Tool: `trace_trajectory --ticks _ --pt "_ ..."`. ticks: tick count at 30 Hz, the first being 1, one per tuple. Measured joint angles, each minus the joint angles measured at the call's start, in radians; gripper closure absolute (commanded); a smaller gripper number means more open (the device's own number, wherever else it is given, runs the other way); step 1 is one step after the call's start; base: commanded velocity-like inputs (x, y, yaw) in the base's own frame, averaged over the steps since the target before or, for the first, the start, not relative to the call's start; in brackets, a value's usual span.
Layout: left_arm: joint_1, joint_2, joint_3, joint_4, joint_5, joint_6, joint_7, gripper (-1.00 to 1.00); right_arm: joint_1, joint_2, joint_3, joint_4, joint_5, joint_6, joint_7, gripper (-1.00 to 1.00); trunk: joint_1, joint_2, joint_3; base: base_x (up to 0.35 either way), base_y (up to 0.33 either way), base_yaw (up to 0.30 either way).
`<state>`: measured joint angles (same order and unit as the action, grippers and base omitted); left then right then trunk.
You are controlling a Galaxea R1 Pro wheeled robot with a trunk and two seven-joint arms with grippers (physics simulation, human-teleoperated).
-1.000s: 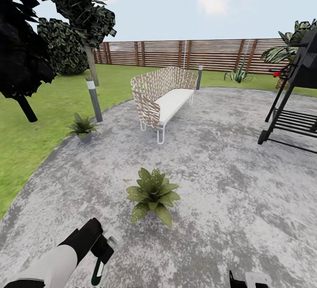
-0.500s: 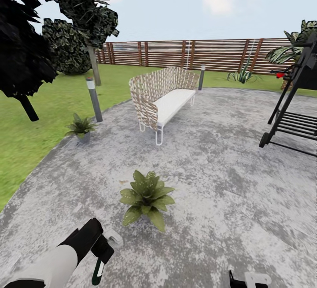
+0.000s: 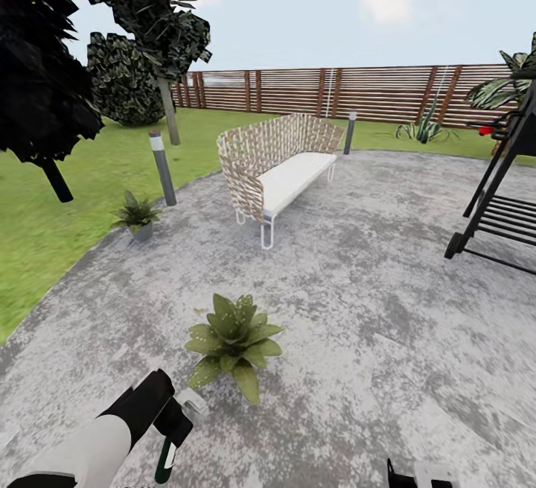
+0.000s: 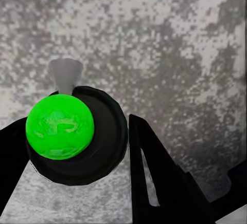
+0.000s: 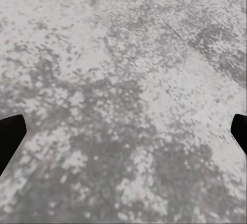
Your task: Pick up the pesticide atomizer in the garden and spray insectifuge to fully cover both potted plants in the garden.
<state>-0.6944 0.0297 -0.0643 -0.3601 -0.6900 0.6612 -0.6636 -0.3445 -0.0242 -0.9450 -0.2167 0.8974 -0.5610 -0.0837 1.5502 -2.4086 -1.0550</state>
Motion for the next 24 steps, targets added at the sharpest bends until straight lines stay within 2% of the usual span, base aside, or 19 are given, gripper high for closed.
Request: trace_trajectory --ticks 12,17,24 --pt "0.0 0.0 -0.001 0.0 0.0 0.0 0.0 1.0 0.0 0.0 0.0 0.0 0.0 0.0 0.0 -1.0 0.0 0.0 0.0 0.091 -0.262 0.276" --pt "0.0 0.0 -0.001 0.0 0.0 0.0 0.0 1.0 0.0 0.0 0.0 0.0 0.0 0.0 0.0 -1.0 0.0 0.0 0.0 0.021 -0.118 0.263" --pt "0.0 0.0 -0.001 0.0 0.0 0.0 0.001 1.0 0.0 -0.004 -0.001 -0.001 0.0 0.0 0.0 -1.0 0.0 0.0 0.0 0.001 -0.005 0.027"
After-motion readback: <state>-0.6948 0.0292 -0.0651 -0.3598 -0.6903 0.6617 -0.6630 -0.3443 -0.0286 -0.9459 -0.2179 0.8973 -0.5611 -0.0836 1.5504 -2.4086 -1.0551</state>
